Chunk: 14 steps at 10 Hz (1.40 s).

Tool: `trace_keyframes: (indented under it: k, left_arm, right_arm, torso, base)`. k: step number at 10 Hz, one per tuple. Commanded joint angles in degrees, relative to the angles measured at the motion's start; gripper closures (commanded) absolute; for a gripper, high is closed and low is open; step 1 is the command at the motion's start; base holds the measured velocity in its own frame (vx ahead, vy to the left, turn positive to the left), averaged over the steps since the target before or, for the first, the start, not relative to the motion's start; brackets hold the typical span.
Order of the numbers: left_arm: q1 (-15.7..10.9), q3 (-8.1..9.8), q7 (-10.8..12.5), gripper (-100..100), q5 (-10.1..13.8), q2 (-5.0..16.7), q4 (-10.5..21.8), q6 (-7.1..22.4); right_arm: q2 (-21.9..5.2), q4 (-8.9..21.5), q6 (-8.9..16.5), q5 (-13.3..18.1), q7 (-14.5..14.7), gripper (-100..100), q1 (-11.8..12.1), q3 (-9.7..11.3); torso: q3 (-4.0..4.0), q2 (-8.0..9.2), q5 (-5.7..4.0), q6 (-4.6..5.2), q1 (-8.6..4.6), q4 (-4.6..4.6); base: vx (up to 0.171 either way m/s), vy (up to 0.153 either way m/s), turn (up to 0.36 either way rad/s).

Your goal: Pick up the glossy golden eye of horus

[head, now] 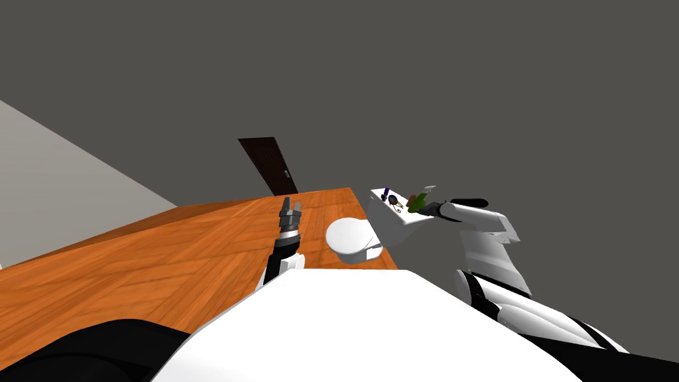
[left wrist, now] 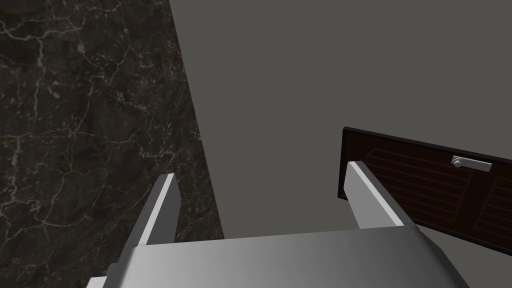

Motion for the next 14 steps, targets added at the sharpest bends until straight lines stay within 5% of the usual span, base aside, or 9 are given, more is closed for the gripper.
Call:
trace_keyframes:
  k: [1,14]
  left_arm:
    - [0.0,0.0,0.0,0,0.0,0.0,0.0,0.0]
    - [0.0,0.0,0.0,0,0.0,0.0,0.0,0.0]
  right_arm:
    - [-0.15,1.82,0.37,0.22,-0.04,-100,-0.98,0.04]
    - [-4.09,24.98,18.26,10.05,-4.93,-100,-21.69,-0.49]
  torso:
    - [0.0,0.0,0.0,0.0,0.0,0.0]
    - [-0.01,-0.01,-0.01,0.01,-0.02,0.0]
  base:
    - [-0.009,0.016,-0.001]
    - [-0.018,0.03,-0.001]
